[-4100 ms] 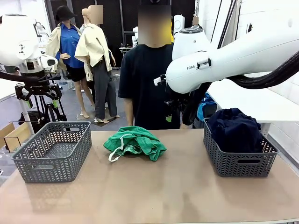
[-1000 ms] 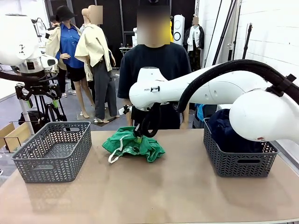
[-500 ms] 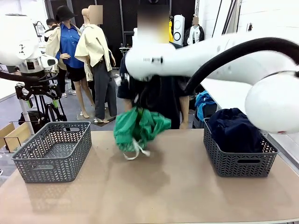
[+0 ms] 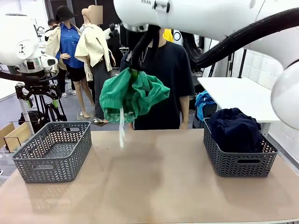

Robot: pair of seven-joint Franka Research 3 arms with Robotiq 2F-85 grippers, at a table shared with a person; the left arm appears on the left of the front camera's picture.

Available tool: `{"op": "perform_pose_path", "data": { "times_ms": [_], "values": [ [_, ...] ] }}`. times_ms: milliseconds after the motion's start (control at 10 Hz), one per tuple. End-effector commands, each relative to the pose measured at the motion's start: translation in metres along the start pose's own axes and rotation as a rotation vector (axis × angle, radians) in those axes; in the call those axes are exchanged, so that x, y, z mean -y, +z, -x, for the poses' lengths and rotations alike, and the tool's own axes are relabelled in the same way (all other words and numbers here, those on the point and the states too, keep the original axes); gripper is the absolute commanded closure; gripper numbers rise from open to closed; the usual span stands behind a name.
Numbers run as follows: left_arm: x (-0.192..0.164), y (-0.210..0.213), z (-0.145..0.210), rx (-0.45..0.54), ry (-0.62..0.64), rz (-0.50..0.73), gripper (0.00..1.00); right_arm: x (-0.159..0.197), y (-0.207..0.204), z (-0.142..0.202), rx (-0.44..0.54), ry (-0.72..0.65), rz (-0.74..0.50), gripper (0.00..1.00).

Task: Sort the tops and bottoms.
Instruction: Lift clothes from the center of the table with your right hand, then sort the clothes according to human instructions.

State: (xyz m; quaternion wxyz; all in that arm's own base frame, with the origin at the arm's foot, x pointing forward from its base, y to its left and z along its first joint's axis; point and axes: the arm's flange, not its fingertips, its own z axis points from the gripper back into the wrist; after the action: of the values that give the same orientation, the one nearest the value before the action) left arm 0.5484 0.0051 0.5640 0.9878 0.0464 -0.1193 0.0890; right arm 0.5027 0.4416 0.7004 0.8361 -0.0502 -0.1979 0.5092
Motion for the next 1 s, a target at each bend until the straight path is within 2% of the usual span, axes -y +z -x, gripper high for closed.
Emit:
{"op": "perform_pose_path", "data": {
  "times_ms": [0,300,900],
  "values": [
    [-0.003,0.001,-0.002,0.005,-0.006,0.002,0.0,-0.003,0.035,-0.008,0.009,-0.06,0.076,1.0],
    [-0.003,0.001,-0.002,0.005,-0.006,0.002,0.0,-0.01,0.068,-0.012,0.051,-0.064,0.091,1.0],
    [-0.003,0.001,-0.002,0.005,-0.006,0.002,0.0,-0.014,0.068,0.001,0.071,-0.049,0.078,1.0]
  ]
}}
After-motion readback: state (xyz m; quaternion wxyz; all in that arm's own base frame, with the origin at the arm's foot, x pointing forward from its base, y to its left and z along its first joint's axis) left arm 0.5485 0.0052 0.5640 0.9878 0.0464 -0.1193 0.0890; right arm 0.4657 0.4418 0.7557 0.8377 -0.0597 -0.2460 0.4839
